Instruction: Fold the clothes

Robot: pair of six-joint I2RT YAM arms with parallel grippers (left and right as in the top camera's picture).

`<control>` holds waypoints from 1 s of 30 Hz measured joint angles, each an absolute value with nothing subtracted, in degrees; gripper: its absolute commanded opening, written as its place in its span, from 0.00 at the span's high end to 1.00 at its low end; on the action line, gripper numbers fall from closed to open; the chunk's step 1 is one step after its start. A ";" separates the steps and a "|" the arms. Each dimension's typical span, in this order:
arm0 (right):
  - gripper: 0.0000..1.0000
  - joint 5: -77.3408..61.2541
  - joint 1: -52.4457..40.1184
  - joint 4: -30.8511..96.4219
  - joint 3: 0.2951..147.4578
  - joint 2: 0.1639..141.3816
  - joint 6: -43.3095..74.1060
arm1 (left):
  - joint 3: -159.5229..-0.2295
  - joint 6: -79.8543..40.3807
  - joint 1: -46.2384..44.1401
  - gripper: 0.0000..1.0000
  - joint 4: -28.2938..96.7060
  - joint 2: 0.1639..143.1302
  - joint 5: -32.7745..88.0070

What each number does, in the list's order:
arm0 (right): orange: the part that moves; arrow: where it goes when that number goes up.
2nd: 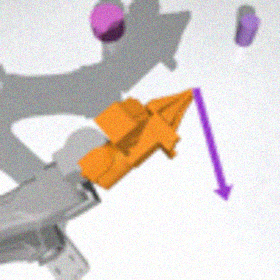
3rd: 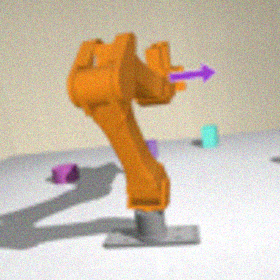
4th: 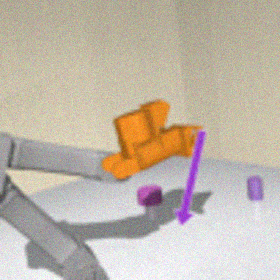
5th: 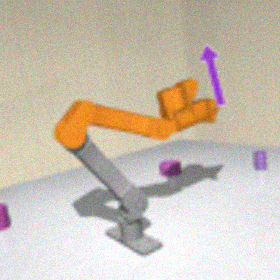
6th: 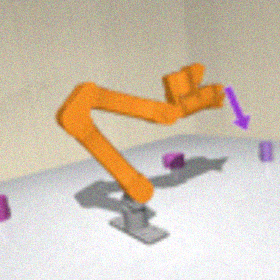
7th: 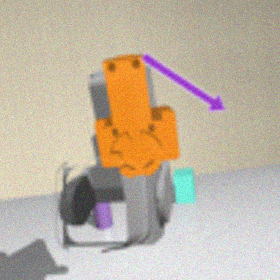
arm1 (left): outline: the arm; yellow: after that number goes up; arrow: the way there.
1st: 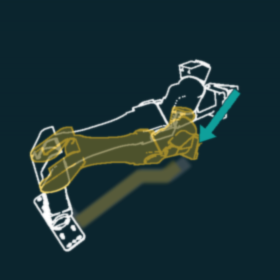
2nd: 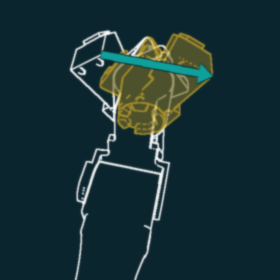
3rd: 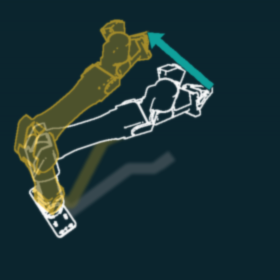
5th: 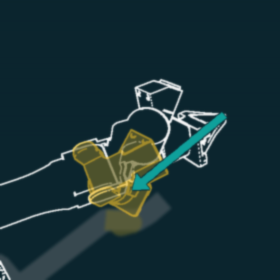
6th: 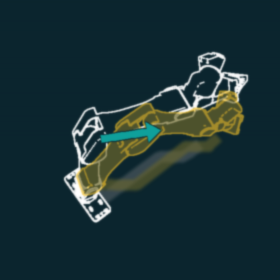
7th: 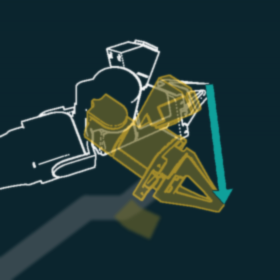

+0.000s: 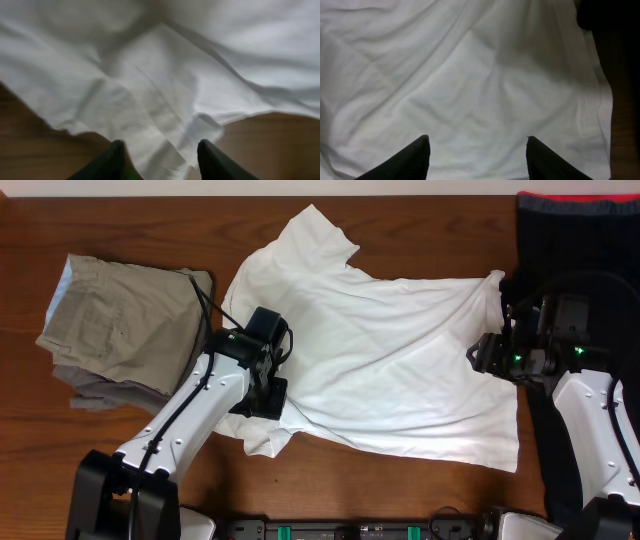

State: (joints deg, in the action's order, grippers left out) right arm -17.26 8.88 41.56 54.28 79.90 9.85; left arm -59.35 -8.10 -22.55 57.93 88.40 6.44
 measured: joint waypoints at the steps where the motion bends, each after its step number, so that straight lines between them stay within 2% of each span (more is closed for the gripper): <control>1: 0.40 -17.26 8.88 41.56 54.28 79.90 9.85 | -59.35 -8.10 -22.57 0.52 58.19 88.40 7.53; 13: 0.39 -17.26 8.88 41.56 54.28 79.90 9.82 | -52.51 -8.62 -23.09 0.52 56.34 88.40 13.15; 18: 0.40 -17.26 8.88 41.56 54.28 79.90 9.85 | -51.88 -9.13 -23.09 0.70 52.60 88.40 14.61; 20: 0.40 -17.26 8.88 41.56 54.28 79.90 9.85 | -51.66 -9.04 -23.09 0.73 51.13 88.40 15.68; 27: 0.40 -17.26 8.88 41.74 54.28 79.90 9.85 | -50.98 -8.97 -23.09 0.75 50.13 88.40 17.69; 30: 0.40 -17.26 8.88 41.76 54.28 79.90 9.85 | -50.98 -8.86 -23.09 0.67 50.48 88.40 17.63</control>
State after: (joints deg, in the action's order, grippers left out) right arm -17.26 8.88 41.76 54.28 79.90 9.85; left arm -50.98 -8.86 -23.09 50.48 88.40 17.63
